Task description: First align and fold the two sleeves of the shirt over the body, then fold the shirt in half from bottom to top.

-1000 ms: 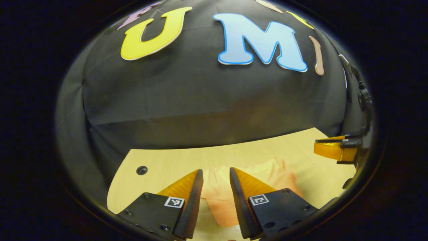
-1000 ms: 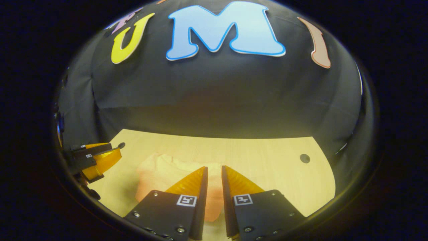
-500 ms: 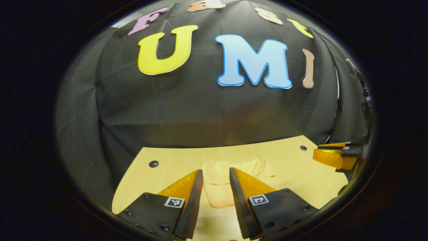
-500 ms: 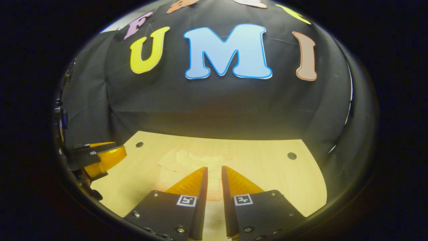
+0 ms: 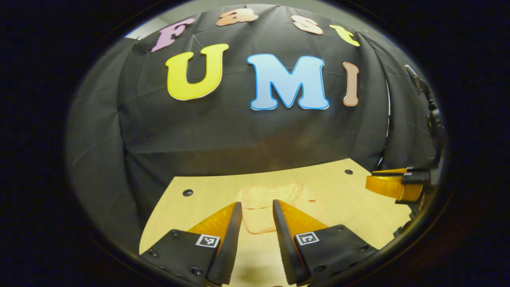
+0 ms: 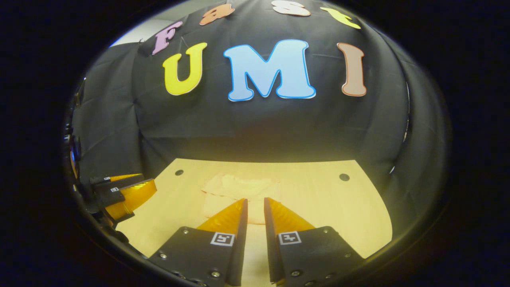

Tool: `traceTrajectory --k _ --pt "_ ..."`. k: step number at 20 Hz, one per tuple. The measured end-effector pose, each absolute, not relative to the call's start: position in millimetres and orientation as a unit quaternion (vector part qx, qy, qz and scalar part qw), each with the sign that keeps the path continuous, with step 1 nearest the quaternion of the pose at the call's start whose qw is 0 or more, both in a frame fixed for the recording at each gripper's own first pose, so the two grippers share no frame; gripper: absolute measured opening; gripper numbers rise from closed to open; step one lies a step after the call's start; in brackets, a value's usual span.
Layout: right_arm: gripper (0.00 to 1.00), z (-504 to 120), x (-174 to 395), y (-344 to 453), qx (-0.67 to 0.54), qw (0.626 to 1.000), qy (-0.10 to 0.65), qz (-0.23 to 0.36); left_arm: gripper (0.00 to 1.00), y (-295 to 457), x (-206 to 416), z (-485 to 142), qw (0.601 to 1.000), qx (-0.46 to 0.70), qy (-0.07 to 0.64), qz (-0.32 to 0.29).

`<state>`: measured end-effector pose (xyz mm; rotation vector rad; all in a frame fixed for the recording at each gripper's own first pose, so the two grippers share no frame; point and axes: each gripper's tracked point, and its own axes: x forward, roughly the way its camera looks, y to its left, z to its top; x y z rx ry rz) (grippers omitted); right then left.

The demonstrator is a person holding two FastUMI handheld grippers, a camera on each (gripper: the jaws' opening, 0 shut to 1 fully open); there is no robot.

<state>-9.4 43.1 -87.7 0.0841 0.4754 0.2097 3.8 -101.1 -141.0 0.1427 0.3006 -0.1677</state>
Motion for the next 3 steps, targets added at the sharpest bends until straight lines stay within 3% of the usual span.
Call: traceTrajectory --k 3 --pt "0.26 -89.6 -18.4 39.9 0.045 0.965 0.236 0.102 0.60 -97.3 -6.4 -137.1 0.984 0.074 0.141 -0.083"
